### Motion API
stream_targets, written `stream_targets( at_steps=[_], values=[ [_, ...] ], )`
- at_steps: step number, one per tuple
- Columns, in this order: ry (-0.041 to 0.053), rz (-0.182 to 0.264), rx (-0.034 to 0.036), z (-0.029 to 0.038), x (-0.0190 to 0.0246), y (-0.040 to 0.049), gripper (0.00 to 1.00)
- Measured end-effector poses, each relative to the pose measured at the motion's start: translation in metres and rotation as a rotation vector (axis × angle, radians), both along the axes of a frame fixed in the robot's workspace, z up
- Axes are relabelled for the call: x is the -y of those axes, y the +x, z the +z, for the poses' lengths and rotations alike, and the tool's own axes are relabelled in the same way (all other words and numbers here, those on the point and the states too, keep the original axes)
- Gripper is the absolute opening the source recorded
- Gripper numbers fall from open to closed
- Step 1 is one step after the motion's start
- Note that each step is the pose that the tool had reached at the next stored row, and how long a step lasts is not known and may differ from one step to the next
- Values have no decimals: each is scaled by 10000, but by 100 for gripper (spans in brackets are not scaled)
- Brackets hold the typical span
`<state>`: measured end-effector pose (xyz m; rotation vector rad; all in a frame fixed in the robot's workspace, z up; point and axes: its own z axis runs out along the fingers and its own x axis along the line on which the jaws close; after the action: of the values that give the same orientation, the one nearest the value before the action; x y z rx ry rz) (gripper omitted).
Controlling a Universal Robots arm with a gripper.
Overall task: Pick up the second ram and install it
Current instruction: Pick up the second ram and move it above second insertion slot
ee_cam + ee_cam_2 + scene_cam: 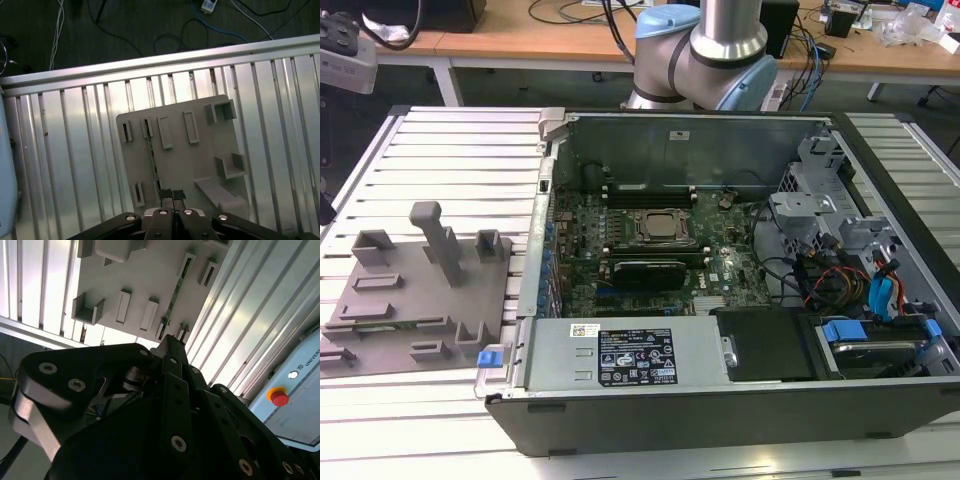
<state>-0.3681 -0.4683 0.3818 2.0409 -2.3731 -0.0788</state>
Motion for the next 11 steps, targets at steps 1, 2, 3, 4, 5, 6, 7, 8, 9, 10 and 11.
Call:
stream_targets(
  at_steps=[1,2,3,4,5,6,7,8,9,10,11],
  values=[
    [0,-1,0,0,0,0,11],
    [0,-2,0,0,0,0,11],
    [0,-3,0,0,0,0,11],
    [0,-4,0,0,0,0,11],
    [0,-5,0,0,0,0,17],
    [0,-6,0,0,0,0,17],
    [0,-7,0,0,0,0,24],
    [0,-9,0,0,0,0,30],
    [0,-10,0,0,0,0,36],
    [0,-11,0,0,0,0,36],
    [0,-12,0,0,0,0,36]
  ],
)
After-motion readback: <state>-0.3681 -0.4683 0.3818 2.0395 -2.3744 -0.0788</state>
